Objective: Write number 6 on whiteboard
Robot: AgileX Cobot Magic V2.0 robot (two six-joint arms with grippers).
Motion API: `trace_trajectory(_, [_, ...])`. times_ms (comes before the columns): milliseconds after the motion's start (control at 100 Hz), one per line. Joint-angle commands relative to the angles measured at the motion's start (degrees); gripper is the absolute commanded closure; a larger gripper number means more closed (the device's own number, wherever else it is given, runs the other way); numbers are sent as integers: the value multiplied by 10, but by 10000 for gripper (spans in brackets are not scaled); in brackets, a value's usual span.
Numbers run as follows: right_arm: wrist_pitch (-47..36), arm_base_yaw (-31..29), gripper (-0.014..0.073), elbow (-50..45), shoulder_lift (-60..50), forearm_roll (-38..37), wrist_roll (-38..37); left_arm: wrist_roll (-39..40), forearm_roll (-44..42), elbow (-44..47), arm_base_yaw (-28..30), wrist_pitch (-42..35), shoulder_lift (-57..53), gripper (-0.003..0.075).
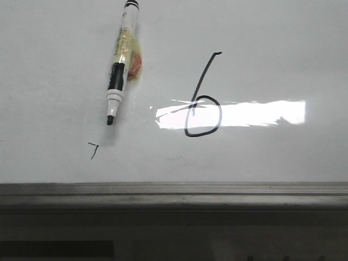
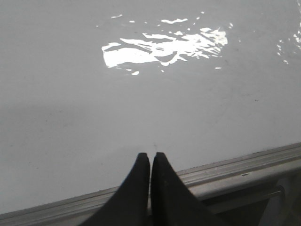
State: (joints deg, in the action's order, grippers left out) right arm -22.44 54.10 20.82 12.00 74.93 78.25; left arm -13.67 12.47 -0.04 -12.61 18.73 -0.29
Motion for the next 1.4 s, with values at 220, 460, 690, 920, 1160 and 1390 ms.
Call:
trace_trajectory(220, [-71,-2,659,-35,7,-37,4,7,7,14,1,-37,-16,741])
trace_trajectory(460, [-103,-90,659,-148,23,-361,-230,7,7,14,1,-37,-16,741])
trace_trajectory(690, [-20,-335,659,-224,50,-691,-574,7,7,14,1,-37,-16,741])
trace_trajectory(920, [184,-493,659,-222,-44,-777,-674,7,8,14,1,-37,-16,741])
trace_trajectory(1160, [339,-608,659,-223,-135,-841,-755,7,8,14,1,-37,-16,741])
trace_trajectory(1390, [403,-639,659,-223,-135,-840,-755,7,8,14,1,-37,-16,741])
